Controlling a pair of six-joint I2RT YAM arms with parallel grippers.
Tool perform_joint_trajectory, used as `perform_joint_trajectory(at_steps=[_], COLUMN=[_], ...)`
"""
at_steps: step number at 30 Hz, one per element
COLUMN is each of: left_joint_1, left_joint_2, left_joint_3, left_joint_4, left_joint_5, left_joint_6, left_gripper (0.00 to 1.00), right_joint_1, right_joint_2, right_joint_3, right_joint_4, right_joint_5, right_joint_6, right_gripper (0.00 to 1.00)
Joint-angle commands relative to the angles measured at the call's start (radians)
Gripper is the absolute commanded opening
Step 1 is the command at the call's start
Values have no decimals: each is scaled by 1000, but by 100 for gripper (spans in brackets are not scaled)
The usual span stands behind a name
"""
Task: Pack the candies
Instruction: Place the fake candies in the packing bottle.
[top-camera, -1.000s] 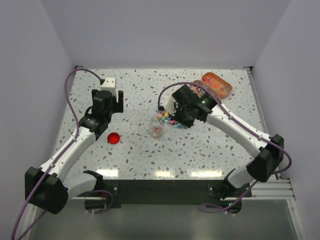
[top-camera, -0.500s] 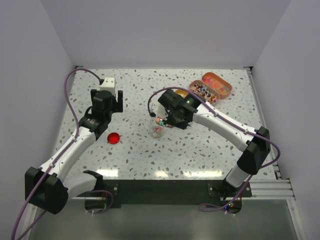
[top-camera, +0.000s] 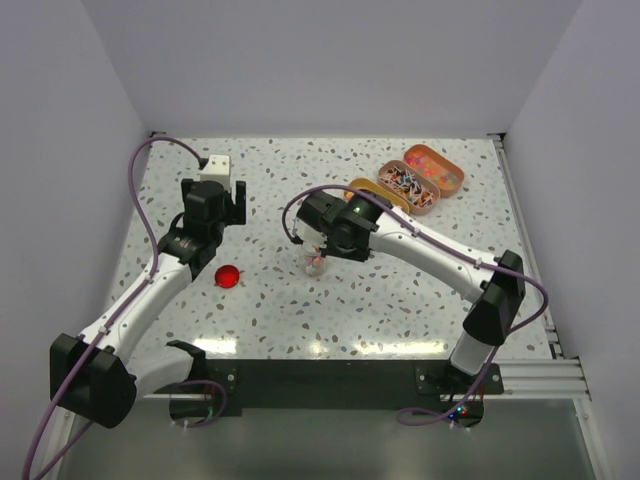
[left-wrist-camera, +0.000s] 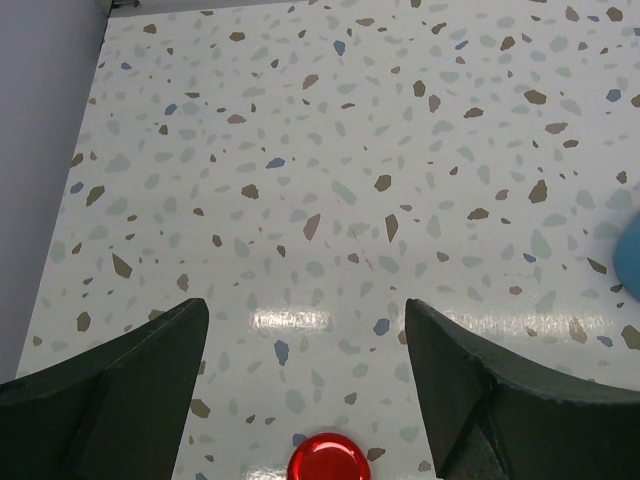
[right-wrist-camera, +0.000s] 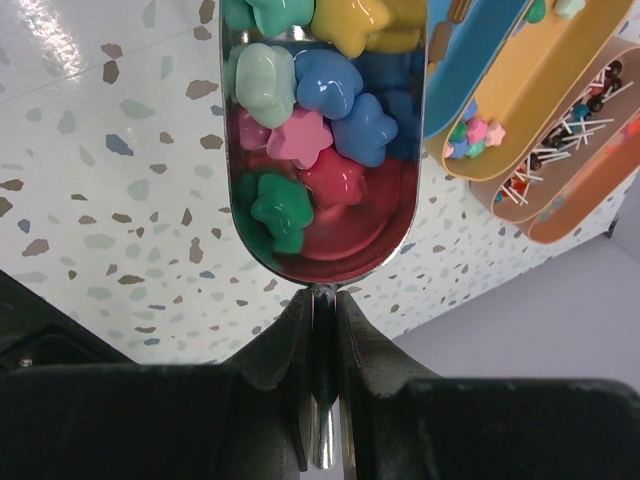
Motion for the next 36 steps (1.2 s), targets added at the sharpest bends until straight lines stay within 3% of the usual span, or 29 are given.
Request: perform_joint_trajectory(at_steps=[1, 36], left_joint_1=[7, 7], left_joint_2=[-3, 8], left_joint_3=[-5, -5], left_joint_4=[57, 59], left_joint_5=[-21, -24], left_joint_6=[24, 32], left_gripper=[84, 85], right_joint_1=[24, 131], right_joint_2=[9, 70], right_joint_3=[58, 64], right_joint_4=[-59, -119], right_joint_5=[91, 327], right_joint_6=[15, 20], right_gripper=[0, 0])
